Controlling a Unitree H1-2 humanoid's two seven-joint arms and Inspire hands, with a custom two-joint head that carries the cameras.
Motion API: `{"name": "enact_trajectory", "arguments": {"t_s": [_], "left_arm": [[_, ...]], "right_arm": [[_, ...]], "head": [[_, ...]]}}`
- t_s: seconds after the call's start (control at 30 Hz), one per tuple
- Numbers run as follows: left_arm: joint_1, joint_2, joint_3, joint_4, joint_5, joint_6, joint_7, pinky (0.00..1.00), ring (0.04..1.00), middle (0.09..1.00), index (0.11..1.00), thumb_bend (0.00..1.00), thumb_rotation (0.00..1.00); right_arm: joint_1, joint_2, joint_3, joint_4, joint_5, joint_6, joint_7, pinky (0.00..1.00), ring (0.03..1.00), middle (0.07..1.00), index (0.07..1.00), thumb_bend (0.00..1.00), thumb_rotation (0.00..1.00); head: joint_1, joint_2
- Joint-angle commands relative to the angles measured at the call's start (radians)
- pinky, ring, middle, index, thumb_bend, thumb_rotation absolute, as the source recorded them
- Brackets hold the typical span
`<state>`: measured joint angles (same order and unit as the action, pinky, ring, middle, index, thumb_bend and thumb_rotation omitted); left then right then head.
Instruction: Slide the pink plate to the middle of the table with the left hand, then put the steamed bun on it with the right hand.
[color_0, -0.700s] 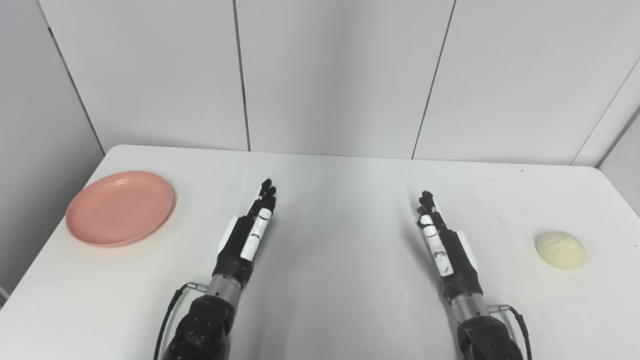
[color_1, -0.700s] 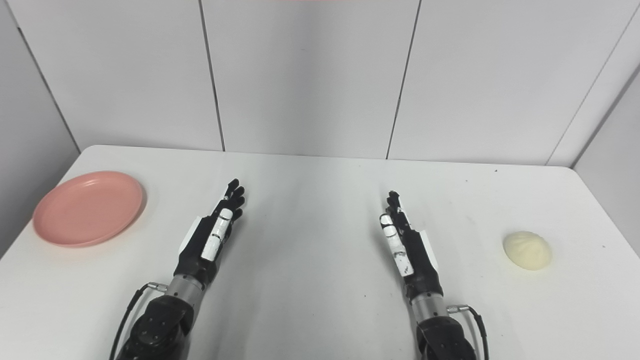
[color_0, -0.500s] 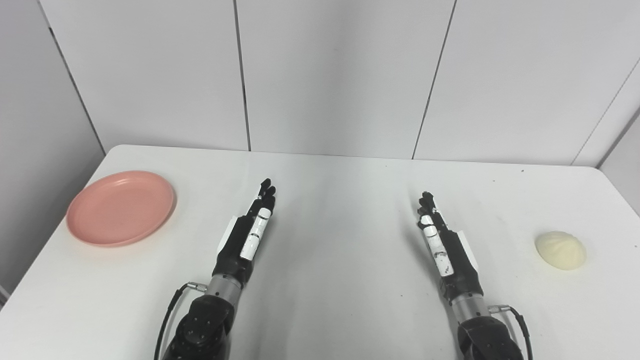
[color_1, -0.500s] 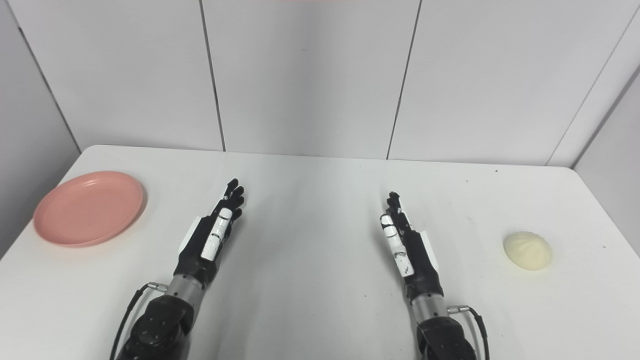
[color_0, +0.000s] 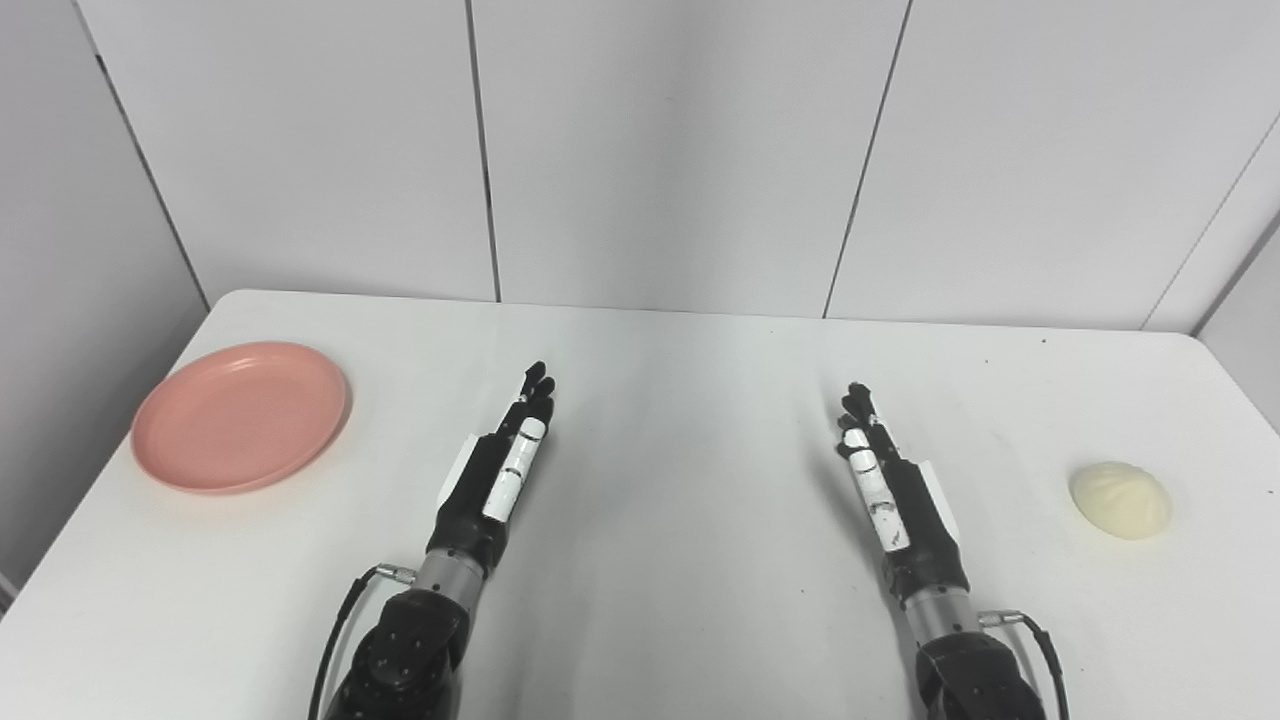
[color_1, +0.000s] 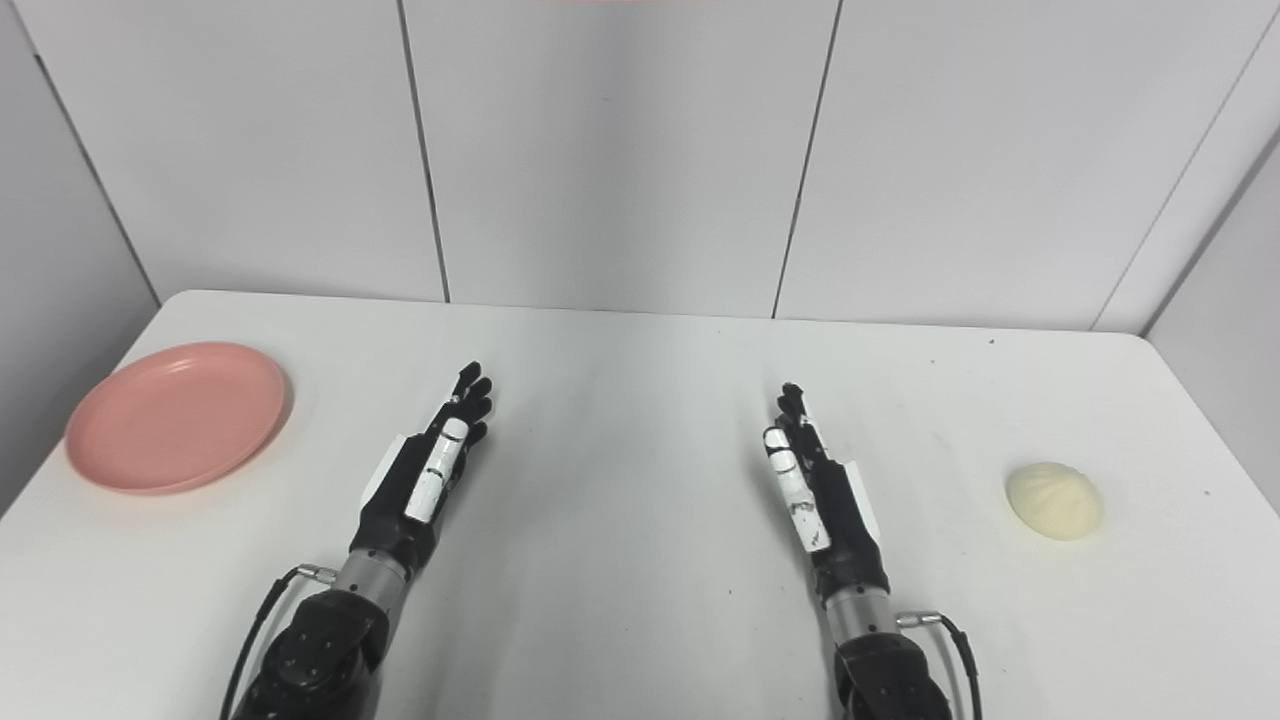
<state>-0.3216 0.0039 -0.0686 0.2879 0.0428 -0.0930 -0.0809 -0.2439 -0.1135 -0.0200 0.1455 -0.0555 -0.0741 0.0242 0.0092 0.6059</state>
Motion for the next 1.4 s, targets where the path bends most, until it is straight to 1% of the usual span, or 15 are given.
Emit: {"name": "enact_trajectory", "arguments": {"t_s": [0.0,0.7,0.8,0.83,0.87,0.9,0.93,0.97,1.0,1.03,1.1,1.13,1.2,1.33,1.37], "left_arm": [[-0.002,0.004,-0.001,-0.009,-0.002,-0.01,-0.003,1.0,1.0,1.0,1.0,0.54,1.0],[-0.003,0.007,-0.004,-0.004,0.006,-0.021,-0.002,1.0,1.0,1.0,1.0,0.56,1.0],[-0.008,0.002,0.001,0.012,0.021,-0.024,0.022,1.0,1.0,1.0,1.0,0.58,1.0],[-0.01,0.001,0.002,0.019,0.026,-0.03,0.03,1.0,1.0,1.0,1.0,0.58,1.0],[-0.012,-0.001,0.001,0.03,0.038,-0.035,0.042,1.0,1.0,1.0,1.0,0.58,1.0],[-0.014,-0.003,0.0,0.036,0.046,-0.037,0.051,1.0,1.0,1.0,1.0,0.6,1.0],[-0.018,-0.007,-0.002,0.047,0.052,-0.041,0.059,1.0,1.0,1.0,1.0,0.61,1.0],[-0.023,-0.013,-0.003,0.064,0.057,-0.052,0.07,1.0,1.0,1.0,1.0,0.6,1.0],[-0.029,-0.021,0.0,0.082,0.055,-0.071,0.081,1.0,1.0,1.0,1.0,0.6,1.0],[-0.037,-0.027,0.002,0.103,0.061,-0.09,0.096,1.0,1.0,1.0,1.0,0.59,1.0],[-0.047,-0.031,0.001,0.132,0.075,-0.111,0.118,1.0,1.0,1.0,1.0,0.6,1.0],[-0.056,-0.034,0.004,0.154,0.081,-0.128,0.135,1.0,1.0,1.0,1.0,0.61,1.0],[-0.076,-0.037,0.012,0.204,0.086,-0.171,0.164,1.0,1.0,1.0,1.0,0.63,1.0],[-0.106,-0.044,0.023,0.282,0.11,-0.222,0.222,1.0,1.0,1.0,1.0,0.65,1.0],[-0.111,-0.047,0.025,0.299,0.106,-0.229,0.223,1.0,1.0,1.0,1.0,0.65,1.0]], "right_arm": [[0.002,0.003,-0.003,-0.01,-0.006,-0.034,-0.013,0.94,0.955,0.966,0.971,0.55,0.98],[0.004,-0.001,0.002,-0.011,0.0,-0.032,-0.006,0.93,0.956,0.965,0.971,0.54,0.95],[0.008,-0.008,-0.003,-0.003,0.009,-0.043,0.0,0.93,0.957,0.967,0.975,0.53,0.96],[0.009,-0.011,-0.005,0.0,0.012,-0.047,0.002,0.93,0.956,0.966,0.974,0.54,0.97],[0.01,-0.016,-0.007,0.005,0.017,-0.053,0.006,0.94,0.955,0.965,0.974,0.54,0.97],[0.011,-0.02,-0.009,0.01,0.021,-0.057,0.009,0.93,0.954,0.966,0.974,0.56,0.98],[0.011,-0.026,-0.011,0.018,0.027,-0.063,0.013,0.93,0.954,0.967,0.974,0.56,0.98],[0.01,-0.034,-0.014,0.029,0.034,-0.071,0.02,0.94,0.955,0.969,0.974,0.56,0.98],[0.009,-0.038,-0.017,0.039,0.048,-0.078,0.028,0.94,0.955,0.972,0.977,0.55,0.99],[0.007,-0.044,-0.021,0.055,0.065,-0.091,0.039,0.96,0.962,0.978,0.982,0.55,0.98],[0.005,-0.052,-0.025,0.071,0.08,-0.11,0.051,0.98,0.973,0.986,0.985,0.54,0.99],[0.006,-0.058,-0.028,0.076,0.08,-0.116,0.052,0.98,0.973,0.986,0.985,0.53,0.99],[0.006,-0.068,-0.032,0.091,0.082,-0.132,0.054,0.99,0.972,0.992,0.992,0.48,1.0],[0.01,-0.079,-0.038,0.092,0.106,-0.121,0.069,1.0,0.983,1.0,1.0,0.45,1.0],[0.013,-0.078,-0.041,0.085,0.121,-0.114,0.076,1.0,0.985,1.0,1.0,0.45,1.0]], "head": [[0.001,0.0],[0.014,-0.006],[0.099,-0.038],[0.099,-0.038],[0.144,-0.058],[0.144,-0.058],[0.19,-0.079],[0.232,-0.1],[0.232,-0.1],[0.27,-0.122],[0.276,-0.125],[0.321,-0.151],[0.353,-0.17],[0.406,-0.204],[0.436,-0.222]]}}
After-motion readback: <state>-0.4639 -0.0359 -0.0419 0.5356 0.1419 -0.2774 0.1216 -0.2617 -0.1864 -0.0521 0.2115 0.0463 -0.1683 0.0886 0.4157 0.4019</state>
